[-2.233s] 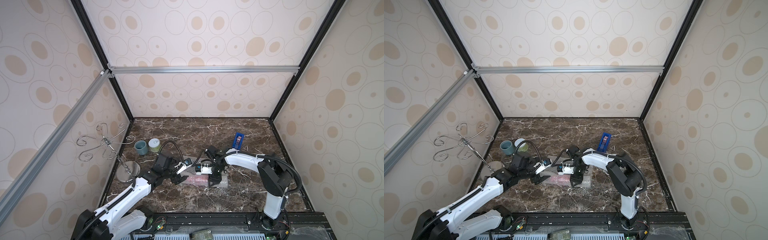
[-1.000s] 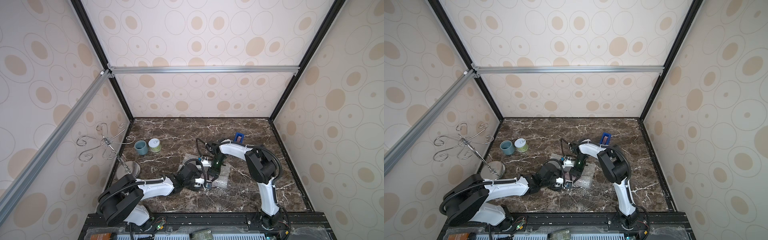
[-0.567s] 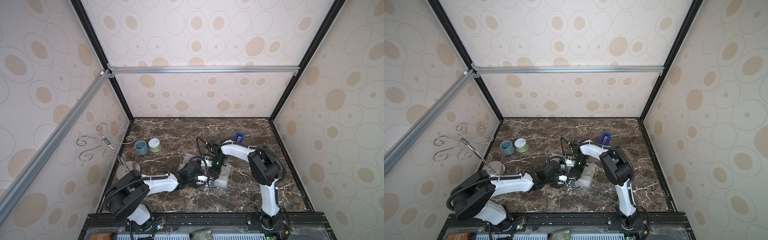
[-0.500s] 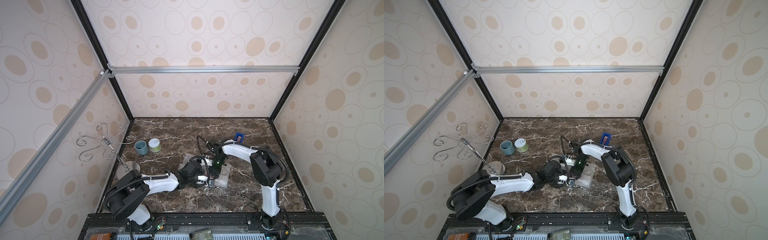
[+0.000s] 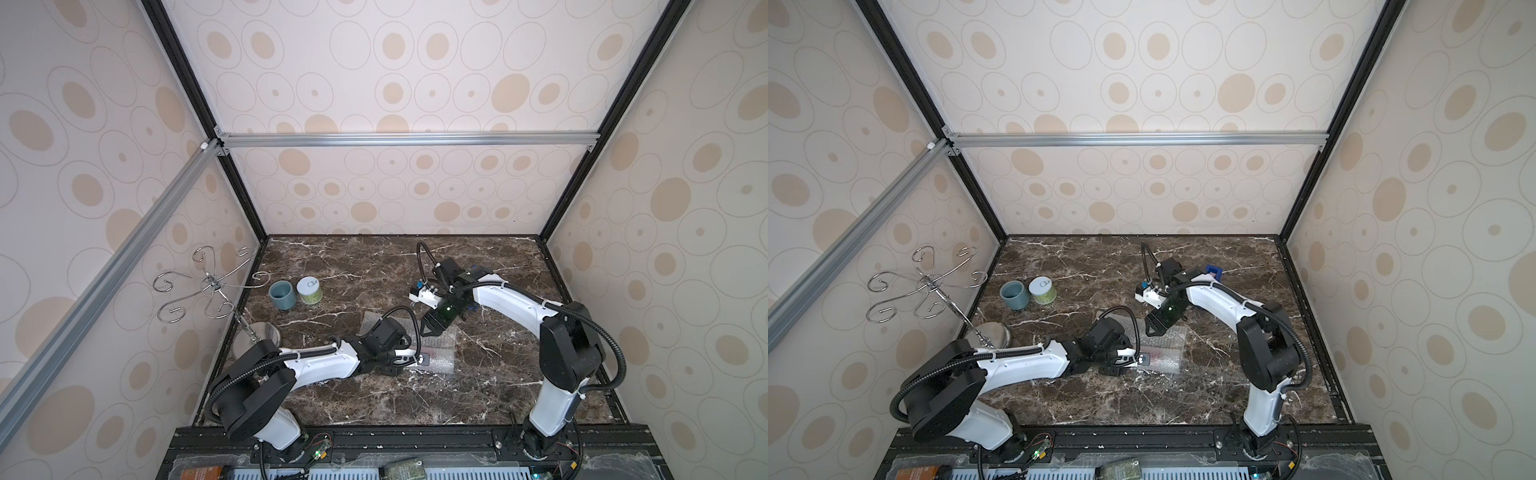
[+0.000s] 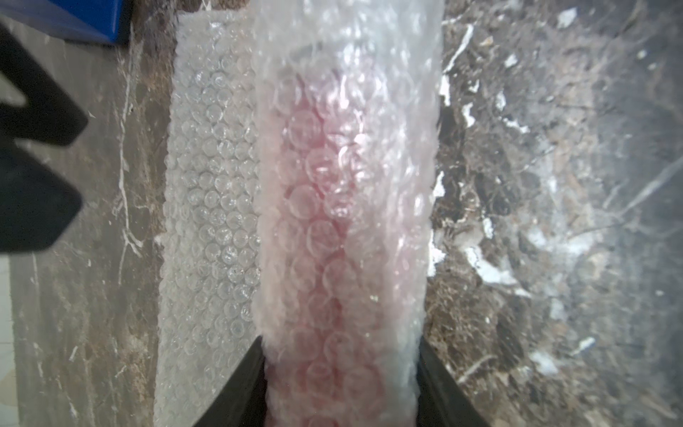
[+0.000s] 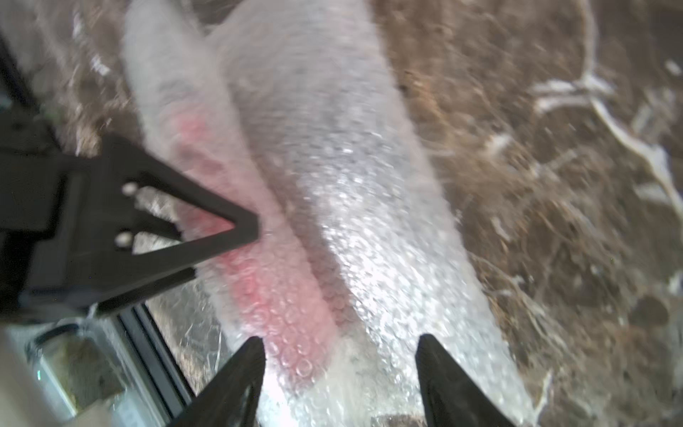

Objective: Wrap wine bottles in bubble wrap
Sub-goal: Wrap the wine bottle in bubble wrap.

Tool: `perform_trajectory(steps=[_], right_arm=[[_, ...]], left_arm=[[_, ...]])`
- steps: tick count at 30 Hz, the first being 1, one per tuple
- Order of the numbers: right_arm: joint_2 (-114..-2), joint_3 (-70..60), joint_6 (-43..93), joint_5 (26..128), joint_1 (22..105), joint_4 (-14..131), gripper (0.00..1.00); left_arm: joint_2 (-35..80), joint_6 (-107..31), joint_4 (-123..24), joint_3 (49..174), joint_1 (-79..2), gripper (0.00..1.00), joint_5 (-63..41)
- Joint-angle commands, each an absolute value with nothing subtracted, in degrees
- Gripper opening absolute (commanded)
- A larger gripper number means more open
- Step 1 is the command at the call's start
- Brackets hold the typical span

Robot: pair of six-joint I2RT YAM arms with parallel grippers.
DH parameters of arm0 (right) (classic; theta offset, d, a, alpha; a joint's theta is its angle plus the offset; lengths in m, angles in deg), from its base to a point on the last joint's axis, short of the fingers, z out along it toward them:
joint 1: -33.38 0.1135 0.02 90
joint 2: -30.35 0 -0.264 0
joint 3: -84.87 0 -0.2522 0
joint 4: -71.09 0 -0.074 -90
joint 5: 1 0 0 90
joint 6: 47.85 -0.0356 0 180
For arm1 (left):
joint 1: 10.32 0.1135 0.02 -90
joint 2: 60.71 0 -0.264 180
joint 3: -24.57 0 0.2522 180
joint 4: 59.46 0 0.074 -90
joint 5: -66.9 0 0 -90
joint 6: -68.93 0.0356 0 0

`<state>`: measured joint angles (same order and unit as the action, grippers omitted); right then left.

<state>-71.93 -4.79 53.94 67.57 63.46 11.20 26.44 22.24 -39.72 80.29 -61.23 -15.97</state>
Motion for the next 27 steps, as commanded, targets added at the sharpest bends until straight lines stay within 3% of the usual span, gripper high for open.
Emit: perform_trajectory(steps=[1, 10, 17, 22, 27], right_arm=[[-68.4, -9.2, 40.9, 73.4, 61.9, 14.4, 0.67], [-49.6, -26.5, 43.3, 80.5, 61.8, 29.1, 0.67], [-31.9, -40.3, 52.6, 75.6, 62.9, 38.5, 0.66], [-23.9, -45.2, 59.9, 78.0, 68.6, 37.9, 0.65], [-22.6, -46.2, 69.4, 84.7, 79.0, 35.1, 0.65]], left_arm=[[30.0, 14.9, -25.1, 81.6, -62.1, 0.36, -11.8], [39.0, 10.4, -13.6, 89.0, -61.8, 0.31, -6.2], [42.4, 9.0, -9.4, 92.0, -60.1, 0.30, 0.7], [42.6, 8.4, -8.0, 92.8, -57.5, 0.30, 5.7], [43.3, 7.7, -6.7, 93.8, -54.6, 0.30, 9.4]])
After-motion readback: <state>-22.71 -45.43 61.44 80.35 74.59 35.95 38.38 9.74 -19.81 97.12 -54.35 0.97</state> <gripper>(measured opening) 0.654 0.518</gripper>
